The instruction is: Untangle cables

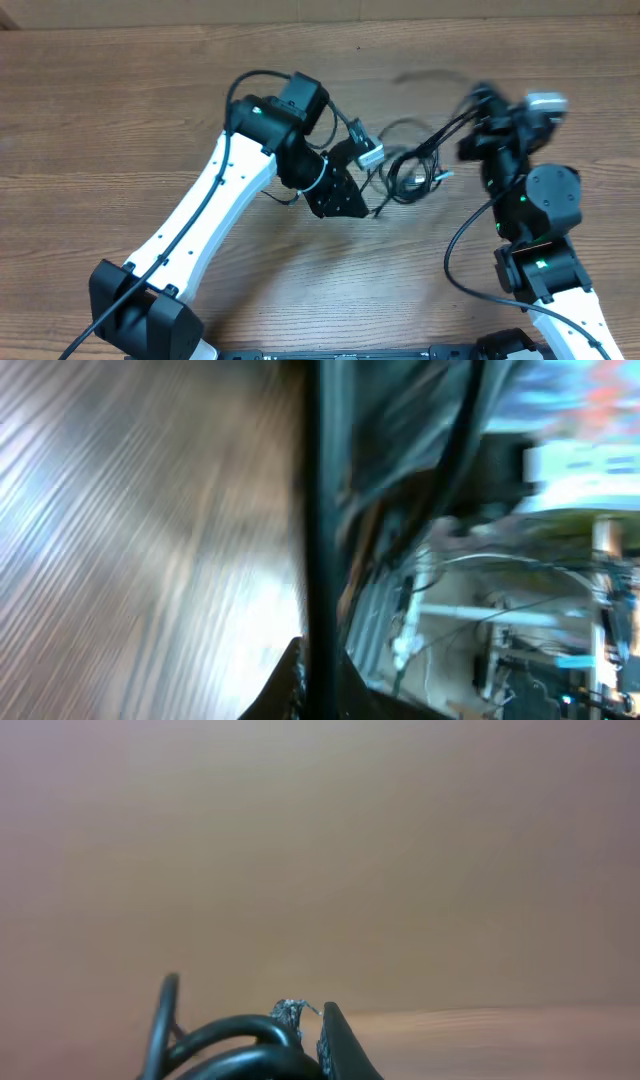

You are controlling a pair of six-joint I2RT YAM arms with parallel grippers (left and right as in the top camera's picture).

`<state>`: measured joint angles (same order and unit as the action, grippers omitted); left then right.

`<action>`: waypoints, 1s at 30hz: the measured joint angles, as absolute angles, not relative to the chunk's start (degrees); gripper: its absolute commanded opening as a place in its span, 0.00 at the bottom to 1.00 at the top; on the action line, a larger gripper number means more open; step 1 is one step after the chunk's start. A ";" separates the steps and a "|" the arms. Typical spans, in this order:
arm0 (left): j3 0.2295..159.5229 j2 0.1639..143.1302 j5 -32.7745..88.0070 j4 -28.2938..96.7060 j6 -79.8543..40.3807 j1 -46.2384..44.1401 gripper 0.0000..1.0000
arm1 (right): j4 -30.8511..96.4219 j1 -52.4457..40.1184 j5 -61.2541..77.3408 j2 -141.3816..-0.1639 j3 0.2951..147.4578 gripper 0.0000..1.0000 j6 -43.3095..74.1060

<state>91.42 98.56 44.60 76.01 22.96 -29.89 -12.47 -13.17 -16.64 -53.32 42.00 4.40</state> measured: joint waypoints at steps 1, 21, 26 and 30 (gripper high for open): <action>91.24 98.59 42.37 75.99 21.26 -30.02 0.05 | -12.95 -12.91 -21.50 -53.32 42.50 0.04 4.25; 90.24 98.59 15.35 60.27 -20.56 -30.35 1.00 | 5.08 -18.17 -43.11 -57.28 44.69 0.04 11.05; 90.15 98.59 16.91 55.79 -23.97 -30.28 0.99 | 14.68 -18.90 -36.23 -57.28 44.69 0.04 21.34; 90.13 98.59 20.01 55.72 -27.59 -30.28 0.99 | 17.69 -18.90 -29.85 -57.30 44.69 0.04 29.36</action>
<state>90.13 98.59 20.01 55.72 -27.59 -30.28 17.69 -18.90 -29.85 -57.30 44.69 29.36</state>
